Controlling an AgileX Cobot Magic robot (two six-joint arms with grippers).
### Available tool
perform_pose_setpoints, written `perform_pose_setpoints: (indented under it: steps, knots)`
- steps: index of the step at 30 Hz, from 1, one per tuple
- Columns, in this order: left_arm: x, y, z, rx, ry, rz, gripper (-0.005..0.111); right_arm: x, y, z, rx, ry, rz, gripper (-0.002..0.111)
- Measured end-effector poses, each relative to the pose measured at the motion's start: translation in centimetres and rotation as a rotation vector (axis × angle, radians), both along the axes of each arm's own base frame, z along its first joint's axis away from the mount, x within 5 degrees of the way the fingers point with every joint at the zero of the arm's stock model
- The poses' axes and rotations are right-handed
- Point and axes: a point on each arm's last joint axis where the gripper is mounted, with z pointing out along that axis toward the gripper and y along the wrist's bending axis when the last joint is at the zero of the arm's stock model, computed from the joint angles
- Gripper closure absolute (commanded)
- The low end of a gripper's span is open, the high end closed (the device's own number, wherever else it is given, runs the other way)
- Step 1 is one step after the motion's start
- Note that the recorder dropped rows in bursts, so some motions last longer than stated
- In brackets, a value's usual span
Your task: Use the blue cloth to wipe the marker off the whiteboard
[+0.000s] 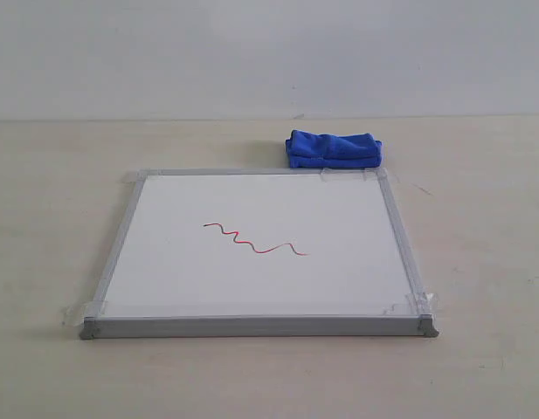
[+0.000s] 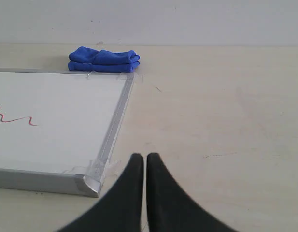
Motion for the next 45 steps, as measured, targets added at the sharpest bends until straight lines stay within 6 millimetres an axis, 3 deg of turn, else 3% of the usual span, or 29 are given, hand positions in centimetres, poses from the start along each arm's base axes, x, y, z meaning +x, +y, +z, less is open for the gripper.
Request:
perform_pose_setpoints:
  steps: [18, 22, 36, 40, 45]
  knots:
    - [0.0, 0.0, 0.0, 0.000, 0.000, 0.000, 0.102, 0.0, 0.0, 0.0, 0.000, 0.000, 0.000, 0.109]
    - [0.0, 0.0, 0.0, 0.000, 0.000, 0.000, 0.102, 0.1, -0.1, 0.5, -0.080, -0.057, 0.011, 0.109]
    - [0.0, 0.0, 0.0, 0.000, 0.000, 0.000, 0.102, 0.3, -0.4, 3.4, -0.097, -0.374, -0.038, 0.109]
    - [0.0, 0.0, 0.0, 0.000, 0.000, 0.000, 0.102, -0.1, -0.7, 5.1, 0.028, -0.563, -0.080, 0.109]
    - [0.0, 0.0, 0.0, 0.000, 0.000, 0.000, 0.102, -0.6, -0.5, 8.3, 0.025, -0.551, -0.060, 0.109]
